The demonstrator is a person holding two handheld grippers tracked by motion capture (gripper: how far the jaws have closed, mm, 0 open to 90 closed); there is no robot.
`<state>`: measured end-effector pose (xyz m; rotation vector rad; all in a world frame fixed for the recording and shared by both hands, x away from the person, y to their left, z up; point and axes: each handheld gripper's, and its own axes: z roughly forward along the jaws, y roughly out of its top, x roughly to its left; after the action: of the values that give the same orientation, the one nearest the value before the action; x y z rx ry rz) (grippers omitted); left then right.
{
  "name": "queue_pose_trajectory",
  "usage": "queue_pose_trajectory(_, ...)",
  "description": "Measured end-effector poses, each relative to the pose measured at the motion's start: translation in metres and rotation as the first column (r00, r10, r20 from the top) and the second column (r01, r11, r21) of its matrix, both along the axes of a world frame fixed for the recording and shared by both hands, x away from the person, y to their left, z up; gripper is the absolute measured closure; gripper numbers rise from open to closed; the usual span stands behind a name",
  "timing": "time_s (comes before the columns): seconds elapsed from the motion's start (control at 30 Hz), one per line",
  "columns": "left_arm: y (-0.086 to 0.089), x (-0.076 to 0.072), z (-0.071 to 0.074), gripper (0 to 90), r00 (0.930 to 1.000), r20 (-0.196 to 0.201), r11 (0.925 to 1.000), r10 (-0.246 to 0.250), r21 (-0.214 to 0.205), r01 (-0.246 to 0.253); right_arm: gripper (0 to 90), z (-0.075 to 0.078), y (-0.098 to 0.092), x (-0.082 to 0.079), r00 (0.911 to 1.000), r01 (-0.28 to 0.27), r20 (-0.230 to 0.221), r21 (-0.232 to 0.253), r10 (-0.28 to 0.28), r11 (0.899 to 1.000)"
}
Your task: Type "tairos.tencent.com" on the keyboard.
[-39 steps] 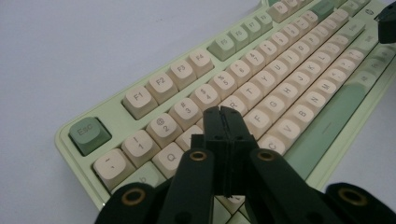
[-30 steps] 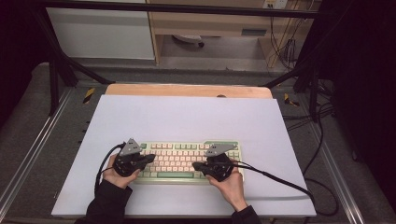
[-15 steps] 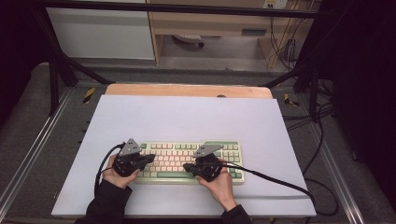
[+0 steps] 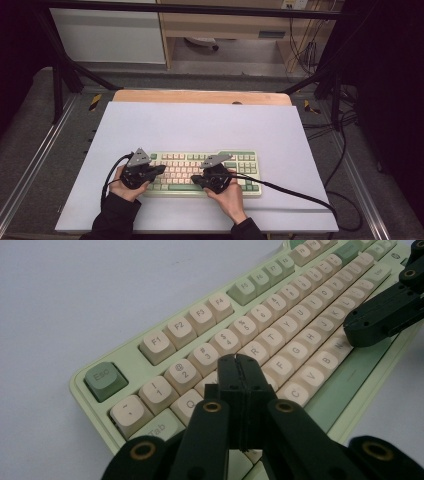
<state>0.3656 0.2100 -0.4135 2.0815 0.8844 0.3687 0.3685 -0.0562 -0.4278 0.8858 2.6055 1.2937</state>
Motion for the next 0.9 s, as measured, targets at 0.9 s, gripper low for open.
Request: queue_pose_trajectory(0.9, 0.0008, -0.0002, 0.0005, 89.7, 1.0000, 0.001, 1.0000, 0.003, -0.003, -0.003, 90.0, 0.0024, -0.0016, -0.0015, 0.9999, -0.010, 0.006, 0.000, 0.010, 1.000)
